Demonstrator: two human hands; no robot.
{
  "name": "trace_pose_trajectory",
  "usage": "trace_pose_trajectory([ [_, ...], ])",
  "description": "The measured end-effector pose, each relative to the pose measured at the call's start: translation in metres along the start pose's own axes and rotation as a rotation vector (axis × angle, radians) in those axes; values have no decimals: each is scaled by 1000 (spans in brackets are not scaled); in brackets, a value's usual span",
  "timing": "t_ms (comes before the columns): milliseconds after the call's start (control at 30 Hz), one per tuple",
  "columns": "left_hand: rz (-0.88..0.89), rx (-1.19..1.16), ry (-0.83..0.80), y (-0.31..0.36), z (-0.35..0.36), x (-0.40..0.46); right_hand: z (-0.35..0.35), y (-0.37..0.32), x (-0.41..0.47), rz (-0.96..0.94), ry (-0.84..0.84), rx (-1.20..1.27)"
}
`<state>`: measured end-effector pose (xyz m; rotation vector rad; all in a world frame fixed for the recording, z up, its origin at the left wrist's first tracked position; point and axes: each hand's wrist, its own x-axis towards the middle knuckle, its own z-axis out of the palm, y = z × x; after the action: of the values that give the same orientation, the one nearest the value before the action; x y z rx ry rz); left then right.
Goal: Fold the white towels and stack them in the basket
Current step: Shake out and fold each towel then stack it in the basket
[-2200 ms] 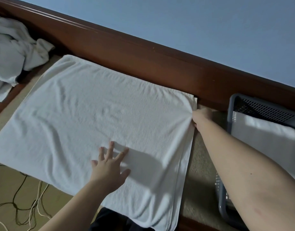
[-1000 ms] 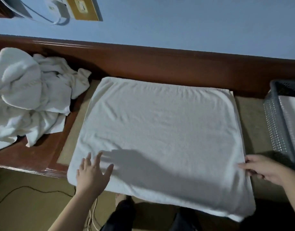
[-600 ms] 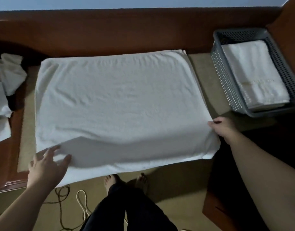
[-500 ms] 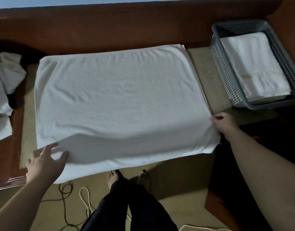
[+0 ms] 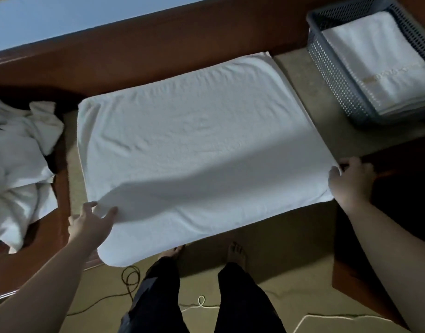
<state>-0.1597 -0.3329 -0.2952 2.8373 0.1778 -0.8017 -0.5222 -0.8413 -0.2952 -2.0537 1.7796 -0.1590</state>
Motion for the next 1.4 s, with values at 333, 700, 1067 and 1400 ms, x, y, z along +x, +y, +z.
trace_pose_trajectory([
  [333, 97, -102, -13, 54, -52, 103, 136, -193, -299, -558, -166, 281],
  [700, 69, -248, -59, 109, -100, 186, 242, -361, -423, -491, -369, -144],
  [1067, 130, -402, -166, 126, -111, 204, 257, -364, -436, -622, -205, -266],
  [1400, 58, -853, -301, 159, -146, 221, 226, -343, -421, -347, -374, -227],
])
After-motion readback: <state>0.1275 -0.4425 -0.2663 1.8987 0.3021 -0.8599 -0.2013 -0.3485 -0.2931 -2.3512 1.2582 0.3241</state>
